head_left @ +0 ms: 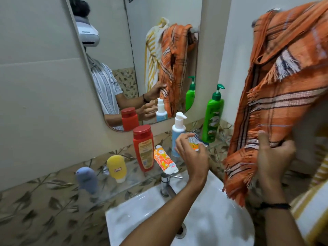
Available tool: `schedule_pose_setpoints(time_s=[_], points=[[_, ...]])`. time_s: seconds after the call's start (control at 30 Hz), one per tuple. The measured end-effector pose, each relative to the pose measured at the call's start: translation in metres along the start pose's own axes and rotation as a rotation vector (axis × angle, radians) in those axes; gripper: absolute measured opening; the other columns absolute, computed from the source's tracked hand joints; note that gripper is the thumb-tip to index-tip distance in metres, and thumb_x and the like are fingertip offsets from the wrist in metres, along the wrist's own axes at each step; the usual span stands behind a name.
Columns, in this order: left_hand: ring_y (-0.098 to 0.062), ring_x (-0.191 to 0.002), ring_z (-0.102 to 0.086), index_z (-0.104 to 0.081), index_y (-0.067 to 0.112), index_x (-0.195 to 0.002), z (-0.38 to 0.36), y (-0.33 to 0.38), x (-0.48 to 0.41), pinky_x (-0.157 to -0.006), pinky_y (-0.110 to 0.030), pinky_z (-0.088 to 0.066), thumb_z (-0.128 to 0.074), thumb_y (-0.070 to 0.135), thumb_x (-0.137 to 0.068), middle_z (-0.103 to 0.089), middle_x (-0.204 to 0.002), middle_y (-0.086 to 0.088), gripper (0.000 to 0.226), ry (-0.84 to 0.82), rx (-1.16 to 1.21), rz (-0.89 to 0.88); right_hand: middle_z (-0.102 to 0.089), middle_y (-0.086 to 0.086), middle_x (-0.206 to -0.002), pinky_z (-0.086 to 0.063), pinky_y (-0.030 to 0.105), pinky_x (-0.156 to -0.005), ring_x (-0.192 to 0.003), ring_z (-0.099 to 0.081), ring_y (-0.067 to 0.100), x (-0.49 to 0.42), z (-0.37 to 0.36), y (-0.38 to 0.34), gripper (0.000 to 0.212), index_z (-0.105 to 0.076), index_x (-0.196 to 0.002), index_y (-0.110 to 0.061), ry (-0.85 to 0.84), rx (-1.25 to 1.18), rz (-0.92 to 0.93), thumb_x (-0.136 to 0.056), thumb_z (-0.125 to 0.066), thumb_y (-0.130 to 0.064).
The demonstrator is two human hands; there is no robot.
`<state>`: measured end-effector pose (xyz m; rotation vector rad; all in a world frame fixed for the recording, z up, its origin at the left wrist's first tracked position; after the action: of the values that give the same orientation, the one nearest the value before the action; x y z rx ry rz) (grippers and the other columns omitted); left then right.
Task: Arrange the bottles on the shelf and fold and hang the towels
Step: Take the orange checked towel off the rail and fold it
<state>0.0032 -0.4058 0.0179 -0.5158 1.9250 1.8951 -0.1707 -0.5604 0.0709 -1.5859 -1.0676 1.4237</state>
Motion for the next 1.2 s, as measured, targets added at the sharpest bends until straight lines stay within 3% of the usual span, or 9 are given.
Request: schedule_pose_setpoints(time_s=[0.13, 0.23, 0.33, 0.53, 0.8, 0.97, 1.07, 1.2], points=[[-0.030, -0.128, -0.042, -0.046, 0.005, -0.129, 0.011, -0.005, -0.020, -0.108, -0.050, -0.040, -0.072, -0.008, -0.074, -0.043, -0.138, -0.011, 0.063, 0.187, -0.004, 0.032, -0.064, 0.002, -0.099, -0.040, 0.022, -0.073, -0.084, -0.059, 0.016, -0.003, 0.000, 0.001, 0.030, -0.066, -0.113, -0.006, 0.000, 0.006, 0.008, -0.086, -0.071, -0.017], [-0.024, -0.125, -0.041, -0.043, 0.009, -0.131, 0.016, -0.012, -0.030, -0.104, -0.048, -0.043, -0.074, -0.009, -0.068, -0.044, -0.139, -0.009, 0.073, 0.269, 0.001, 0.064, -0.064, 0.003, -0.099, -0.042, 0.027, -0.076, -0.085, -0.060, 0.018, -0.005, 0.000, 0.005, 0.031, -0.065, -0.114, -0.006, 0.005, 0.014, -0.016, -0.087, -0.071, -0.019], [-0.019, -0.122, -0.039, -0.043, 0.010, -0.135, 0.016, -0.031, -0.033, -0.103, -0.035, -0.037, -0.077, -0.009, -0.068, -0.045, -0.139, -0.010, 0.078, 0.243, 0.029, 0.190, -0.064, 0.003, -0.098, -0.045, 0.030, -0.076, -0.084, -0.061, 0.021, -0.007, 0.000, 0.007, 0.030, -0.065, -0.113, -0.006, 0.001, 0.016, -0.027, -0.087, -0.072, -0.020], [-0.026, -0.120, -0.048, -0.043, 0.019, -0.133, 0.004, -0.068, -0.036, -0.100, -0.049, -0.048, -0.077, -0.006, -0.075, -0.052, -0.131, -0.008, 0.072, 0.070, 0.030, 0.356, -0.064, 0.004, -0.095, -0.042, 0.029, -0.074, -0.081, -0.060, 0.022, -0.007, 0.002, 0.007, 0.026, -0.065, -0.111, -0.006, -0.010, 0.029, -0.031, -0.089, -0.071, -0.018], [-0.025, -0.122, -0.049, -0.042, 0.017, -0.132, 0.004, -0.069, -0.038, -0.102, -0.048, -0.050, -0.077, -0.006, -0.076, -0.050, -0.133, -0.008, 0.070, 0.064, 0.031, 0.322, -0.065, 0.004, -0.093, -0.046, 0.031, -0.074, -0.078, -0.060, 0.023, -0.006, 0.000, 0.008, 0.025, -0.065, -0.109, -0.008, -0.023, 0.022, -0.051, -0.089, -0.071, -0.020], [-0.025, -0.129, -0.042, -0.039, 0.012, -0.137, 0.012, -0.057, -0.033, -0.111, -0.046, -0.042, -0.083, -0.006, -0.070, -0.043, -0.139, -0.010, 0.082, 0.092, 0.023, 0.263, -0.065, 0.005, -0.093, -0.044, 0.030, -0.074, -0.079, -0.061, 0.023, -0.006, 0.000, 0.010, 0.023, -0.065, -0.108, -0.008, -0.031, 0.020, -0.052, -0.089, -0.071, -0.020], [-0.029, -0.132, -0.039, -0.039, 0.013, -0.136, 0.017, -0.040, -0.018, -0.112, -0.052, -0.038, -0.082, -0.005, -0.068, -0.039, -0.143, -0.010, 0.082, 0.120, -0.042, 0.164, -0.065, 0.005, -0.093, -0.047, 0.032, -0.075, -0.079, -0.061, 0.023, -0.006, 0.001, 0.012, 0.022, -0.065, -0.107, -0.007, -0.027, 0.022, -0.042, -0.089, -0.071, -0.018], [-0.019, -0.126, -0.044, -0.044, 0.024, -0.125, 0.001, -0.007, 0.010, -0.107, -0.049, -0.041, -0.072, -0.004, -0.073, -0.043, -0.129, 0.009, 0.066, 0.044, 0.034, -0.114, -0.066, 0.006, -0.095, -0.043, 0.029, -0.075, -0.081, -0.061, 0.021, -0.004, 0.005, 0.016, 0.024, -0.066, -0.110, -0.002, 0.002, -0.007, -0.055, -0.088, -0.070, -0.012]])
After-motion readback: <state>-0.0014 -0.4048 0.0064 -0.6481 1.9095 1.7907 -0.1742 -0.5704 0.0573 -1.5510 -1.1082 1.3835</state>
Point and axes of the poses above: each hand's wrist, its own x-axis away from the middle knuckle, its own z-axis out of the back of the hand, y = z × x, the point moved 7 cm from there along -x, towards the middle knuckle
